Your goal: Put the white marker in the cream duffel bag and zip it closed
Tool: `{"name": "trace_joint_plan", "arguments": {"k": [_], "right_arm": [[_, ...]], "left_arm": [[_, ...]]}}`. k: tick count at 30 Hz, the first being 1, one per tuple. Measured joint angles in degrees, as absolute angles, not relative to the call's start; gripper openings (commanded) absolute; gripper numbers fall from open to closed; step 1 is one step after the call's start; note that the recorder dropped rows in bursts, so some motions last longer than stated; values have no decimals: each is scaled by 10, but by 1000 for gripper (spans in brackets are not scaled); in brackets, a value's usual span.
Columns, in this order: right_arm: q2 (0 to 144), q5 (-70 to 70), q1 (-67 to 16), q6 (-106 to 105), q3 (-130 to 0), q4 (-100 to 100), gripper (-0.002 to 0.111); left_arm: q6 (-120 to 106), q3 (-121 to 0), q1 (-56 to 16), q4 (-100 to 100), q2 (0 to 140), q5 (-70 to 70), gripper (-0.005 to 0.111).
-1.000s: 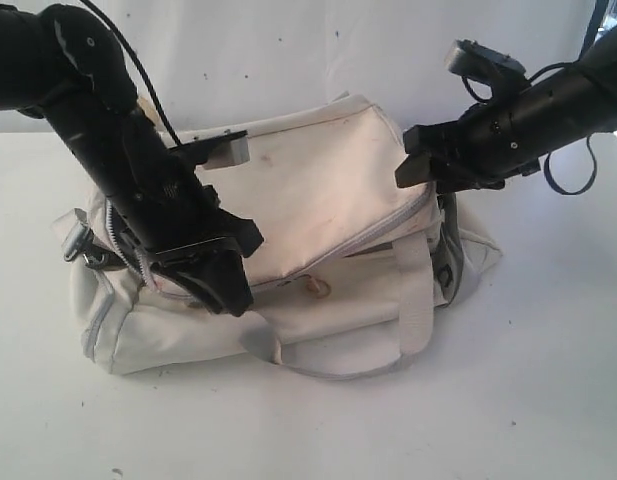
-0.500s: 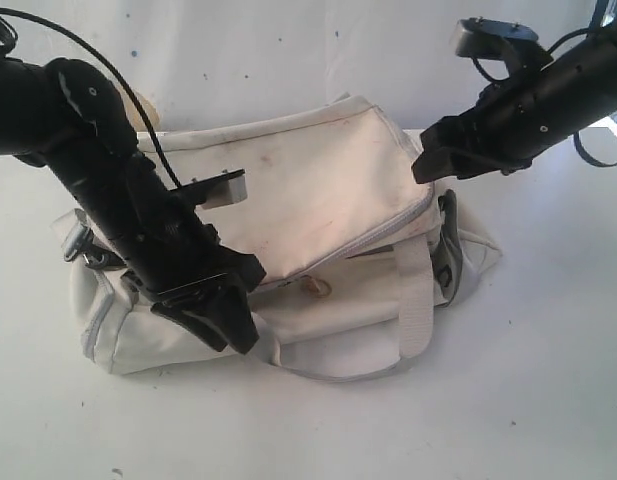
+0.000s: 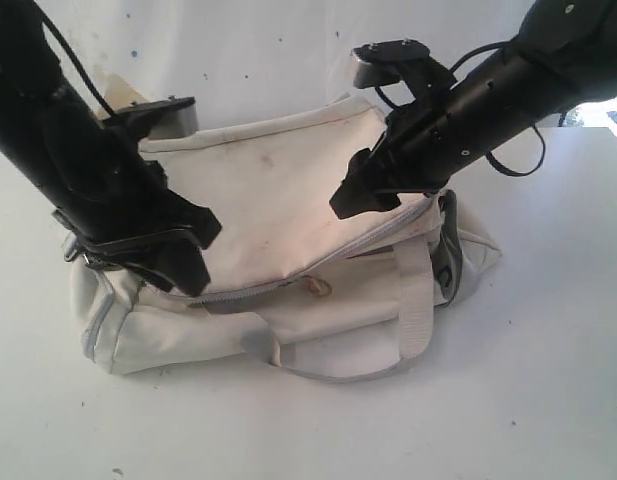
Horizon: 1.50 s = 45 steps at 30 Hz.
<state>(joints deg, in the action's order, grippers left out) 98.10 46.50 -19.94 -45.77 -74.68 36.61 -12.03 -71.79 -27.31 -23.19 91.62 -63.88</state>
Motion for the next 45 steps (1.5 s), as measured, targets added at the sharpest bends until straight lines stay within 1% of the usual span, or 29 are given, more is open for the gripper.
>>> {"name": "trace_joint_plan", "arguments": {"k": [5,7,12,16,19,21,25,28,34,39,43,45], "right_arm": [[981,451,-223,-473,-747,367,55],[984,450,-238,-492,-747,370,55],[1013,428,-273,-532,-747,373,56],[1040,386,-297,-572,-747,373,66],[1058,352,-315,-587,-747,373,70],[1069,328,-328,-592,-747,373,70],[1110,250,-384,-622,-747,373,70],[1131,209,-406,-650,-747,373,70],[1166,140,-410,-682,-747,374,70],[1186,82,-411,-686,-747,372,64],[1192,74,-411,-686,-747,372,59],[1193,75,-411,-686,-747,372,54]], "left_arm": [[-85,-718,-227,-182,905,-643,22],[-83,-718,-211,-179,902,-643,19],[-80,-718,-170,-176,895,-657,20],[-79,-718,-136,-157,883,-677,20],[-79,-718,-107,-152,873,-688,20],[-79,-718,-89,-151,868,-693,20],[-88,-718,-51,-132,863,-697,20],[-89,-718,-47,-126,863,-697,20],[-89,-718,-47,-125,863,-697,20],[-89,-718,-47,-125,863,-697,20],[-89,-718,-47,-125,863,-697,20],[-89,-718,-47,-125,863,-697,20]]}}
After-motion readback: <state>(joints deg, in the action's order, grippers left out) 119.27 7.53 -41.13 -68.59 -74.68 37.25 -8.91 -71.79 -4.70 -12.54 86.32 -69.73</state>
